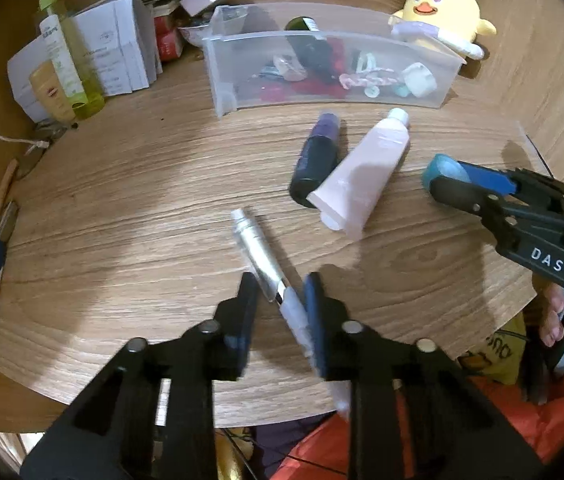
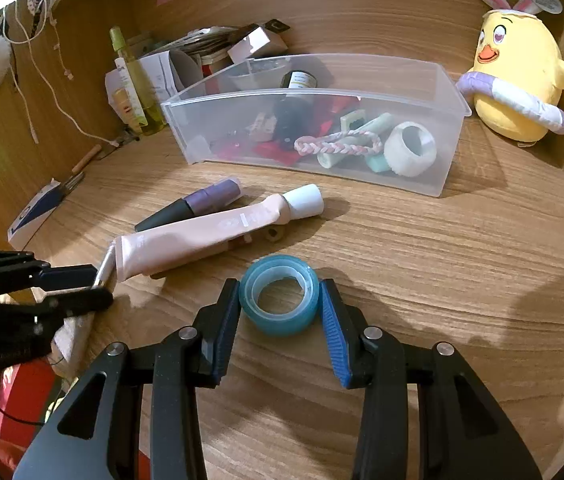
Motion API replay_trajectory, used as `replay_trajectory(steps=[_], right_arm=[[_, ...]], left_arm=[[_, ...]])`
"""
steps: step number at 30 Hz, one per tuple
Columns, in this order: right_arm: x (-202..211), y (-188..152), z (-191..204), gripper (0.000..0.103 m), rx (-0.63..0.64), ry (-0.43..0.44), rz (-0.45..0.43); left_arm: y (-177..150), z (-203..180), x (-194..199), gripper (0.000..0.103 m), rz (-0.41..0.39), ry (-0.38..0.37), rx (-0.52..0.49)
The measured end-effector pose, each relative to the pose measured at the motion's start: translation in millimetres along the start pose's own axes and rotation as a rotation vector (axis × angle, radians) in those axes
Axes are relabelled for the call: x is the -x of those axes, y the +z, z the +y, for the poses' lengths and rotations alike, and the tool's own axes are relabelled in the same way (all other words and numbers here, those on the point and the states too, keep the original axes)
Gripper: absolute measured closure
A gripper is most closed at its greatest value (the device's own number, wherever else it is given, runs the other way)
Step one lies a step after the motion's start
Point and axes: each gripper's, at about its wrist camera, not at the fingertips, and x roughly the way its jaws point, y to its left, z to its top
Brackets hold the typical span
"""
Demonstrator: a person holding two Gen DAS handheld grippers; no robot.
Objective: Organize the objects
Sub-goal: 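Grasp the white pen with the left tool while the right tool grasps the blue tape roll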
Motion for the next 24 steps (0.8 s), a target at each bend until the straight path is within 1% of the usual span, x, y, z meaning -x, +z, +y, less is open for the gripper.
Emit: replay_trajectory(steps=[3, 9, 11, 19, 24], right_arm=[[0, 1, -2, 0.066, -0.012, 0.003, -0.003], [3, 5, -4, 0.066, -0.017, -0.005, -0.013], [5, 8, -5, 0.066, -0.013, -0.009, -0.022], [20, 25, -5, 0.066, -0.020, -0.019, -0.078], [31, 39, -7, 0.066, -0.016, -0.028, -0.120]], left_arm=[[4, 9, -2, 0.090, -0.011, 0.014, 0.018], [17, 24, -7, 0.090, -0.049, 0.034, 0.055], [23, 27, -6, 0.090, -0.065, 0.027, 0.062], [46, 29, 9, 0.090, -0.158, 0.007, 0.081], [61, 30, 24, 0.090, -0.234, -0.003, 0.095]])
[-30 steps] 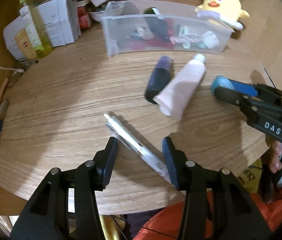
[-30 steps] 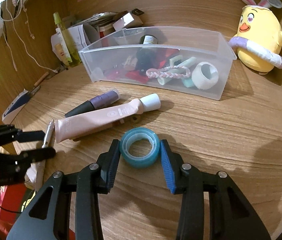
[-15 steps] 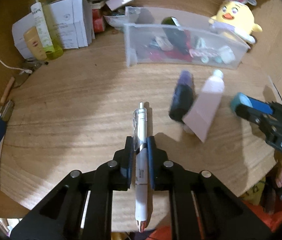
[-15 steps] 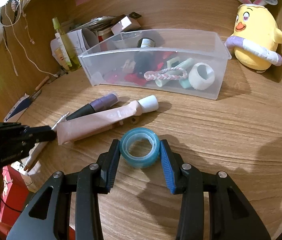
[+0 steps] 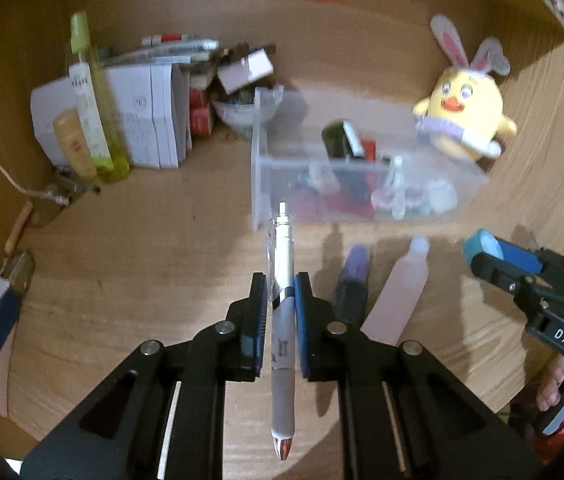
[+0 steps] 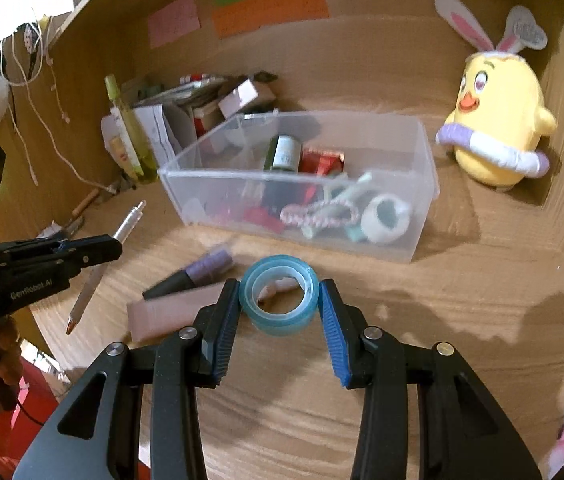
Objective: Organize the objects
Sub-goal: 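Grasp the white pen with the left tool while the right tool grasps the blue tape roll, then carry the pen and tape roll into the clear box and release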
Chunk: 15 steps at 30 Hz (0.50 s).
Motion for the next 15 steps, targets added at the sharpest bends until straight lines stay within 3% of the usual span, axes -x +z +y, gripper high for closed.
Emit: replay_trajectory(steps=[5, 15], right_arm=[[6, 15, -4, 0.066, 0.005, -0.013, -0.037], [13, 45, -15, 0.066, -0.003, -0.041, -0.102]], left_arm=[[18, -3, 13, 0.090, -0.083, -0.001, 0.000], [50, -6, 20, 0.090, -0.167, -0.052, 0.015]])
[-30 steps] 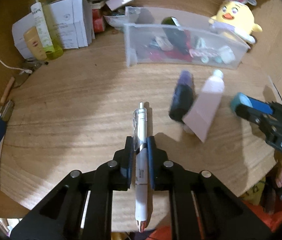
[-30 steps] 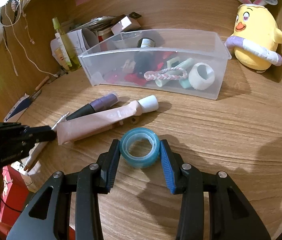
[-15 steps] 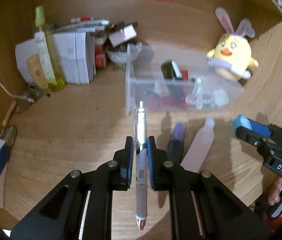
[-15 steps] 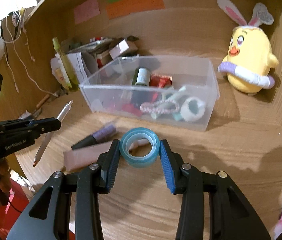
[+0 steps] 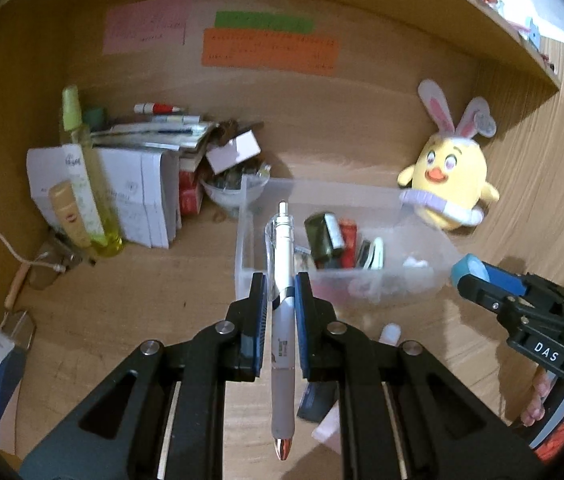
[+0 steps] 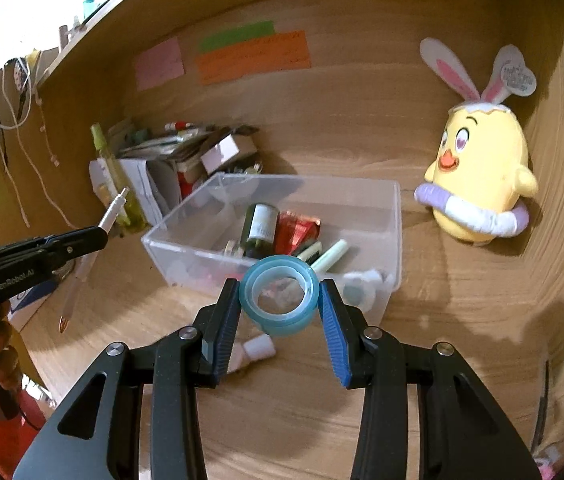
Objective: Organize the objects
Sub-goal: 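Carry the pen and tape roll into the clear box and release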
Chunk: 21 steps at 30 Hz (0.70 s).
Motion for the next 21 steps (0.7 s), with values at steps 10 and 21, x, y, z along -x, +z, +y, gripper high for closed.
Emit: replay_trajectory(steps=[10, 21], right_arm=[[-3, 25, -13, 0.066, -0.007, -0.020, -0.042], [-17, 49, -23, 0.066, -0.020, -0.026, -0.073]], left_arm=[[28, -1, -10, 0.090, -0.041, -0.025, 0.016], [56, 9, -34, 0.090, -0.048, -0.059, 0.079]])
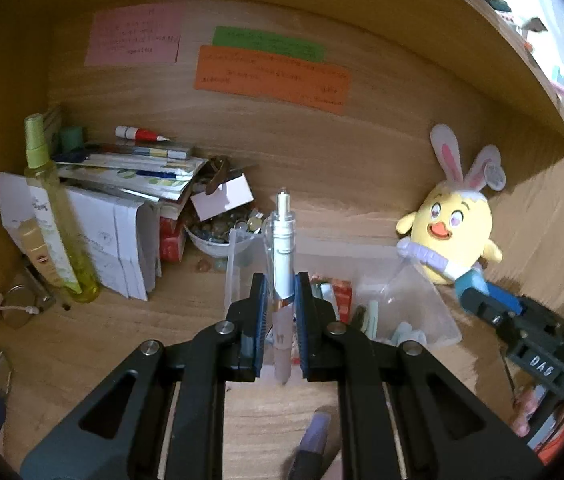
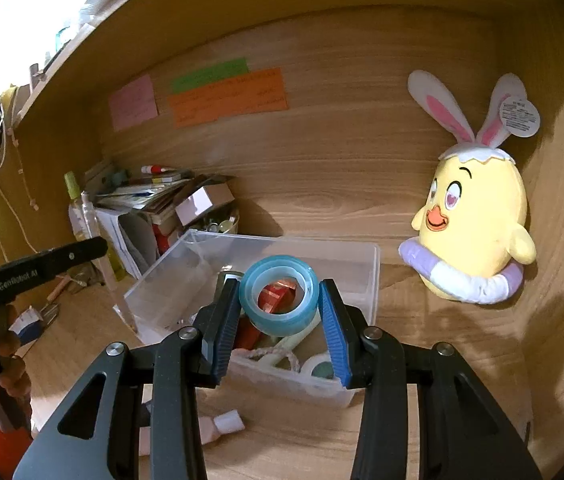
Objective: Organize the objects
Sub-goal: 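Carry the pen and tape roll into the clear box and release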
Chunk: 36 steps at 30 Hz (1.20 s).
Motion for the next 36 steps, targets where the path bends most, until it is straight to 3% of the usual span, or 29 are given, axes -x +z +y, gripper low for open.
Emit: replay_trajectory(steps=[13, 21, 36], right_arm=[[-37, 2, -5, 0.066, -0.008, 0.006, 0.052], [-66, -11, -5, 0.066, -0.013, 0.019, 0.131], [-94, -20, -1, 0.066, 0.000, -0.010, 0.208]], left_arm=[[21, -2, -16, 0.091, -0.021, -0.006, 0.015], [12, 4, -48, 0.091, 0.062, 0.018, 0.023], [4, 17, -74, 0.090, 0.123, 0.023, 0.063]])
